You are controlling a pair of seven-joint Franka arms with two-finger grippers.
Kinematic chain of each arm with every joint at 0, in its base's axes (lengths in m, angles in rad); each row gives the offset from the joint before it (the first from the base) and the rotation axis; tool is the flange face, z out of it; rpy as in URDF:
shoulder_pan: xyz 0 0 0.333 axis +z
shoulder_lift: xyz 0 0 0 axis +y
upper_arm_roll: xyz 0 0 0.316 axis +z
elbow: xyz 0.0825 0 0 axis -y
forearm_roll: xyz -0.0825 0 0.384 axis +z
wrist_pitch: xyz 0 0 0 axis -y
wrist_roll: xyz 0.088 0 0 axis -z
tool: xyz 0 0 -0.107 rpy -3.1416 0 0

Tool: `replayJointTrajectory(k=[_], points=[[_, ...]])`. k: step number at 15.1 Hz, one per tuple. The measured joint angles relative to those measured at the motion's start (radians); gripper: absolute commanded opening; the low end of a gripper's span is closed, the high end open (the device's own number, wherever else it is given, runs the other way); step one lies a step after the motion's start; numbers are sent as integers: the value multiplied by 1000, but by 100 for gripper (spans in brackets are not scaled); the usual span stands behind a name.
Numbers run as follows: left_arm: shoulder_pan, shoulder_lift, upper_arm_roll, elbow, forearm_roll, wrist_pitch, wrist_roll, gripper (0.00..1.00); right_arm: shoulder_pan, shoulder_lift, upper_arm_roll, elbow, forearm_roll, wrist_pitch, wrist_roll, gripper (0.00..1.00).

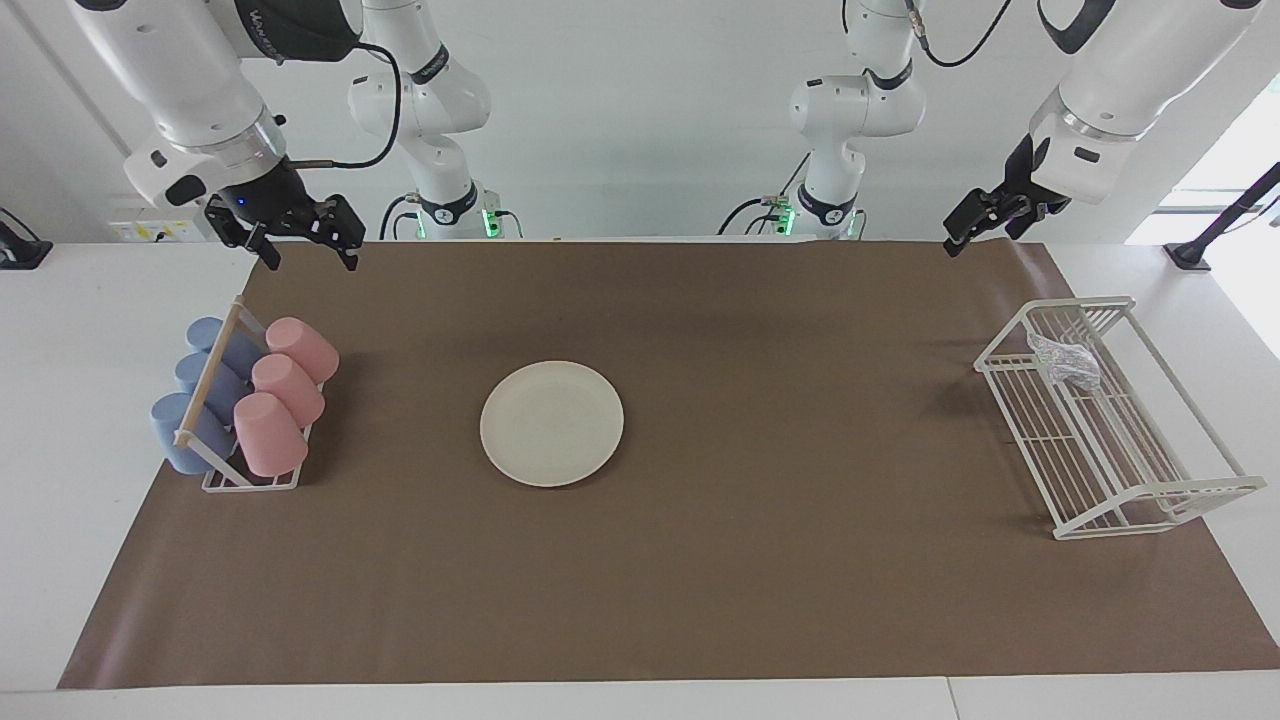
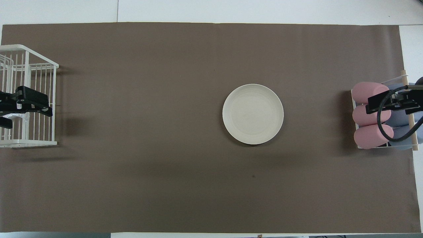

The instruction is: Wipe plate with sponge

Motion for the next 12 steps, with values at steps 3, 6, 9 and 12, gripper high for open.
replayJointTrajectory(k=[3, 6, 9, 12], points=[[0, 8, 7, 0, -3, 9, 22, 100, 0, 0, 0, 0, 0, 0, 0, 100], [-3, 8, 7, 0, -3, 23, 30, 100, 0, 0, 0, 0, 0, 0, 0, 100], [-4, 8, 7, 0, -3, 24, 42, 100, 0, 0, 0, 0, 0, 0, 0, 100], [-4, 8, 7, 0, -3, 25, 98, 100, 0, 0, 0, 0, 0, 0, 0, 100]])
